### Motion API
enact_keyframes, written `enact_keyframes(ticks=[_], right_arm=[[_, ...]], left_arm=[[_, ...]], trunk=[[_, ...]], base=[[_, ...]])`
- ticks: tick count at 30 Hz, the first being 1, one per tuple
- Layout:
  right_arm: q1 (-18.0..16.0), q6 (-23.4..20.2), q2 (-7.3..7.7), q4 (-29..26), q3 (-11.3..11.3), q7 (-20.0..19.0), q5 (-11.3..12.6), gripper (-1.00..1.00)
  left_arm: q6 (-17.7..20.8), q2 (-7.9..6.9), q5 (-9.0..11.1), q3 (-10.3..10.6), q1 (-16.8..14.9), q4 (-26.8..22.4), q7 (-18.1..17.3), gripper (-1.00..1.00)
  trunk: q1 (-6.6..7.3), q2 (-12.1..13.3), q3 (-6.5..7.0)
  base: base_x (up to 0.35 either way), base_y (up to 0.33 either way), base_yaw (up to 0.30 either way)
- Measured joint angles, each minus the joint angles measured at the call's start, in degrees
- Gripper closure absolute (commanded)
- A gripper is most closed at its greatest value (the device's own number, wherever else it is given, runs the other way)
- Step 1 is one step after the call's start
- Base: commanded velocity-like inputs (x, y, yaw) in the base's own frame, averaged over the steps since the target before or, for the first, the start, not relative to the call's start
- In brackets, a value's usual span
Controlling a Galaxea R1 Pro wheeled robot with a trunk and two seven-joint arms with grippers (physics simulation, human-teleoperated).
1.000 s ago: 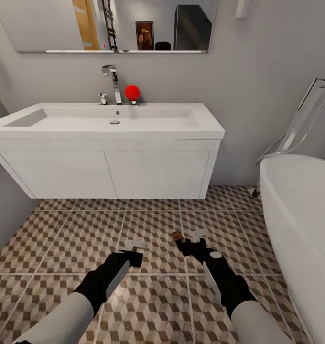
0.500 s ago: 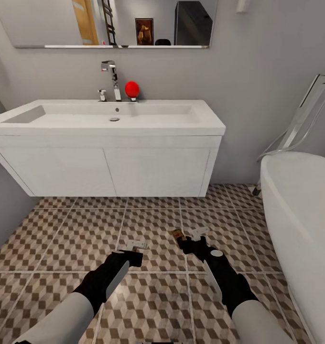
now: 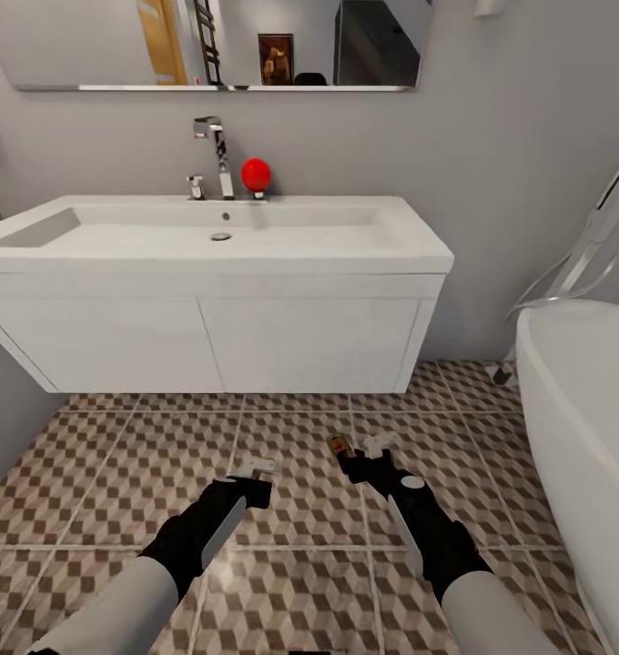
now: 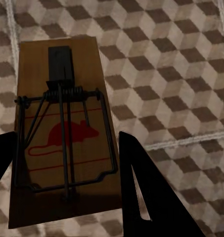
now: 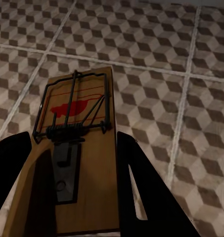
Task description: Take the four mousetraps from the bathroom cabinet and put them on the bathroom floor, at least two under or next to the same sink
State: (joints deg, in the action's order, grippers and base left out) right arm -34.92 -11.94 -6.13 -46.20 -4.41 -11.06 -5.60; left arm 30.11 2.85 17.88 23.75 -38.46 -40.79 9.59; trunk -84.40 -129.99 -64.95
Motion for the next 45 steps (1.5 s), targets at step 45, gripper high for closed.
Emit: enact_keyframes(ticks=[45], right_arm=[[0.0,0.0,0.08,0.1,0.0,0.3,-0.2,1.00]], left_arm=[[0.3,1.15,-0.4,-0.6,-0.5,-4.5,0.3,1.00]], trunk=[[-2.89,-5.2,-4.27]], base=[[0.018,0.007,0.000]])
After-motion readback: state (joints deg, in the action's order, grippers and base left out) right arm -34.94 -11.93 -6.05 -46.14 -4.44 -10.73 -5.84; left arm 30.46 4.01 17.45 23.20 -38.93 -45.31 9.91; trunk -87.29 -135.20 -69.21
